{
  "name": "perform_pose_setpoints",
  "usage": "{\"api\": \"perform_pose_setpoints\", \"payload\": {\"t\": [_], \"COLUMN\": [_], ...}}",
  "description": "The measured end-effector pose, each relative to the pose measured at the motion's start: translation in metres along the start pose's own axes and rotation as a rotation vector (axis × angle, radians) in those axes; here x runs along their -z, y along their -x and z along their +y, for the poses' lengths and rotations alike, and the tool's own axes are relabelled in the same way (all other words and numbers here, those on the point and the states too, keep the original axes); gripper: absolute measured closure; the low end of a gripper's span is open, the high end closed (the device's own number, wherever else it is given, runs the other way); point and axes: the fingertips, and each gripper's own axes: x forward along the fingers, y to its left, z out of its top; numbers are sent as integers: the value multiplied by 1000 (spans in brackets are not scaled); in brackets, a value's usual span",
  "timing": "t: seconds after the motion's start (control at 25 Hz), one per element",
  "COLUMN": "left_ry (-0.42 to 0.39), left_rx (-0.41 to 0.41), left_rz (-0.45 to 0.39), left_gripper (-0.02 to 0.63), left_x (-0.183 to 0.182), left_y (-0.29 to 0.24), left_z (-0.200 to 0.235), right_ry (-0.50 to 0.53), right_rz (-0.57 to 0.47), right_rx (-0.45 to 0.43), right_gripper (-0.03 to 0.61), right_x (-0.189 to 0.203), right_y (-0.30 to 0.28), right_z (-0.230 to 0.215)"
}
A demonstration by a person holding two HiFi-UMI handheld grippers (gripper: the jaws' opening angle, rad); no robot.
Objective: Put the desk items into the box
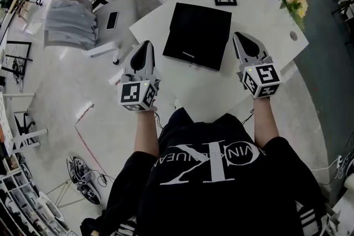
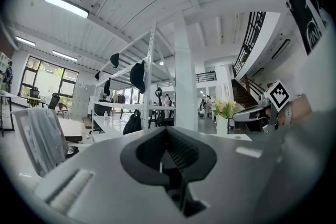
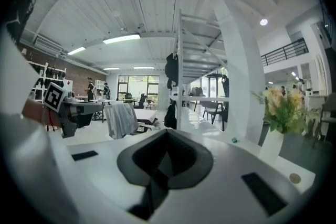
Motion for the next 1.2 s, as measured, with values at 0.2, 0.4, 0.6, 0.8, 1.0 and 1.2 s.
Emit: {"api": "perform_pose_setpoints", "payload": {"t": [0.2,0.4,0.6,0.8,1.0,1.2], "left_ry": [3,2,1,1,5,8], "left_rx": [-4,-4,-7,-9,-13,-15], "left_rz": [5,1,0,3,11,13], "left_gripper": [603,603,603,603,603,603], "left_x": [3,2,1,1,5,6], "left_y": [0,-2,-2,-2,-3,-5], "left_z": [2,2,1,3,3,5], "right_ry": [1,0,-2,-8,-12,-25], "right_rz": [0,0,-3,-4,1,-10], "right_rx": [5,7,11,14,9,8], "right_gripper": [563,563,563,563,563,563], "right_x": [1,2,2,3,6,6], "right_y": [1,1,3,3,2,1], "right_z": [-1,-2,-4,-5,-6,-7]}}
